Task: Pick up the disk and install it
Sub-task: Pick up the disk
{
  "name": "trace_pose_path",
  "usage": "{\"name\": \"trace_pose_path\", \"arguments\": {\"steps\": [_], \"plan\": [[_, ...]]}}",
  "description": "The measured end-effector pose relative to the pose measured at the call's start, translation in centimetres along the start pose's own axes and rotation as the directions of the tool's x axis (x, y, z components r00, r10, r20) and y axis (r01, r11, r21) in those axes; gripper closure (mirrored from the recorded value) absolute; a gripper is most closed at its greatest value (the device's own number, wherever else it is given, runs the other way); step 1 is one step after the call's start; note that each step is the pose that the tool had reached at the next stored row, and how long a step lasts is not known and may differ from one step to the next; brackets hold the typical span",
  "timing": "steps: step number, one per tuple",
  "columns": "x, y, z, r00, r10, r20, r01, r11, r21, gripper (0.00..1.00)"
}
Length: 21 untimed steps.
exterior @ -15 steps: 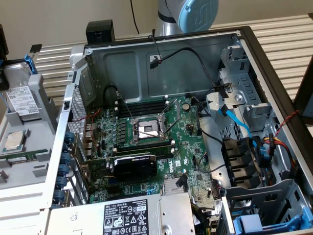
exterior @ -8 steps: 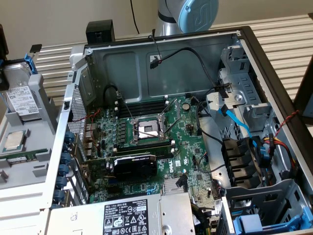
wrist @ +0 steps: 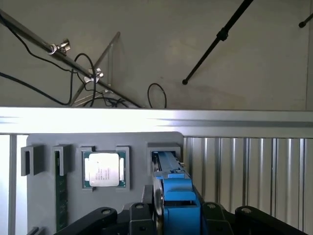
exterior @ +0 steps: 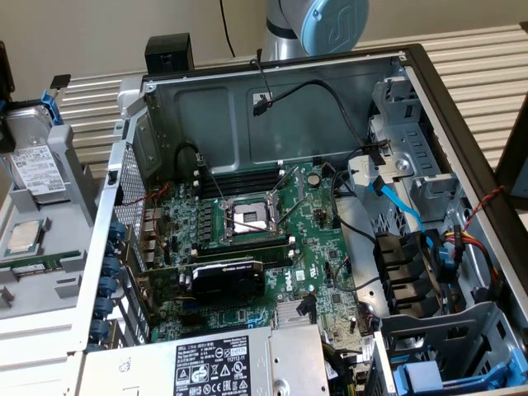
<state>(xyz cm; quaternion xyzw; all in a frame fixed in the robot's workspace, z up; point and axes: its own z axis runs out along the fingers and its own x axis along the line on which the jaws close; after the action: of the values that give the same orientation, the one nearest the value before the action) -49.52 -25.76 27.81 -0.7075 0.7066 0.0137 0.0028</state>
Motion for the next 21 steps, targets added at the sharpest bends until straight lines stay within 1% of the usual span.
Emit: {"name": "trace_pose_path", "arguments": {"steps": [9,14,21], "plan": [[0.0,0.0,0.0,1.0,0.0,0.0,0.0,1.0,-0.0013,0.62],[0.01,0.0,0.01,0.9999,0.013,0.0002,-0.013,0.9999,-0.0011,0.62],[0.0,0.0,0.02,1.0,0.001,0.0,-0.001,1.0,-0.0013,0.62]]}}
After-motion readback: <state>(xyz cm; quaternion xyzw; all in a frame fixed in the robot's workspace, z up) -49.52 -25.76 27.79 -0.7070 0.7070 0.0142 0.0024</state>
